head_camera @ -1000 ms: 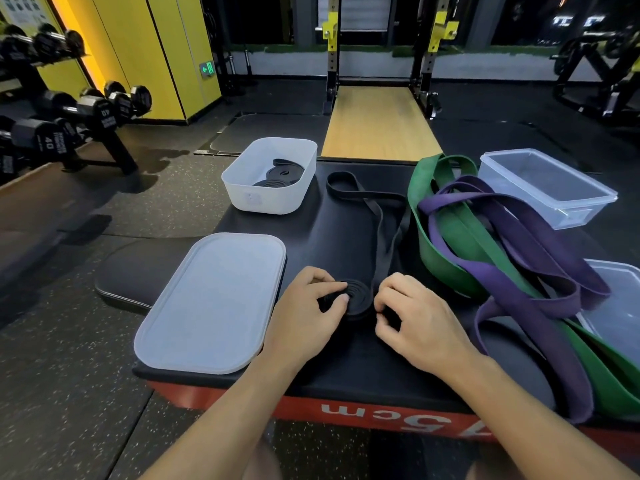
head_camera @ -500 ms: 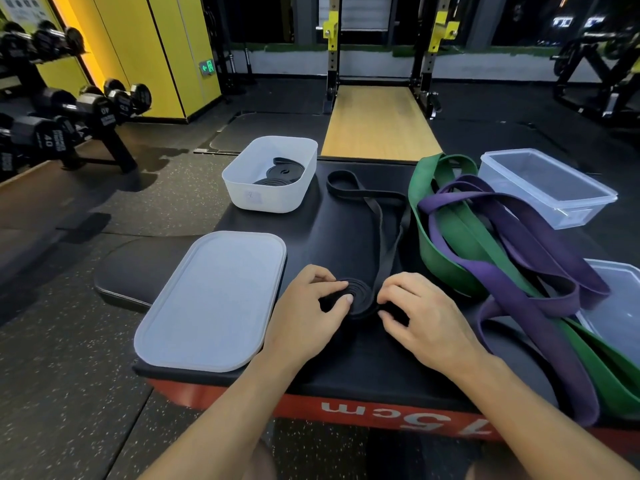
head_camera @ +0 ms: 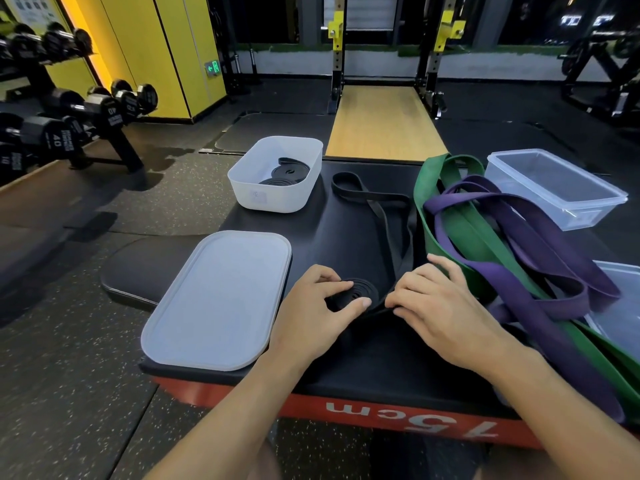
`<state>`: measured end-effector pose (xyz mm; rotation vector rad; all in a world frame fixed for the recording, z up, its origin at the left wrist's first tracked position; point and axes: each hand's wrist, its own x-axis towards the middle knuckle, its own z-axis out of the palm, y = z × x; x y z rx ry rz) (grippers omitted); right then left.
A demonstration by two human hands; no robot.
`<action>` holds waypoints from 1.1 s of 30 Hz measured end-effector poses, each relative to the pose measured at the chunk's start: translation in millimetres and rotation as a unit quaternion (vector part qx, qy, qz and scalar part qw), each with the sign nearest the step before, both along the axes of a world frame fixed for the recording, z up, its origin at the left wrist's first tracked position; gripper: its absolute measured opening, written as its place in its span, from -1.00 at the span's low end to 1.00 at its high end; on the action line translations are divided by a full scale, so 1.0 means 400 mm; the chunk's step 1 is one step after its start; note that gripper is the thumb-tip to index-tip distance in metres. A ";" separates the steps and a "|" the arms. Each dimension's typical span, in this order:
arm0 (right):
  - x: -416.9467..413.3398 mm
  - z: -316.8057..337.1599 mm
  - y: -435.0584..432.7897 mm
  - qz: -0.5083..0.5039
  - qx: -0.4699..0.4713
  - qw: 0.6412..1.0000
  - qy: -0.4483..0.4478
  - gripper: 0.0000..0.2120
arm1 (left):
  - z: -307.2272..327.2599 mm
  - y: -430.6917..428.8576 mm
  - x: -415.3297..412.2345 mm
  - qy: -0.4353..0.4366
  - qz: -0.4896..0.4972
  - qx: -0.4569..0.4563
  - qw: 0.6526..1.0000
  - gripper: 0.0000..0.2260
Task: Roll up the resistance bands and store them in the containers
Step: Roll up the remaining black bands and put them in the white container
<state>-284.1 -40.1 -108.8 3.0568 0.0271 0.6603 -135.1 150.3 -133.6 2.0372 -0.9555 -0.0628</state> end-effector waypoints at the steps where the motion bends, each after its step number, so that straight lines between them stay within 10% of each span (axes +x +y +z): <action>1: -0.001 0.004 0.000 0.001 -0.001 1.000 0.011 -0.85 | 0.000 -0.001 0.000 0.001 0.000 0.001 1.000 -0.55; 33: 0.052 0.011 0.015 -0.151 0.133 0.976 0.079 -0.72 | 0.005 0.004 0.000 -0.011 -0.005 0.036 0.999 -0.61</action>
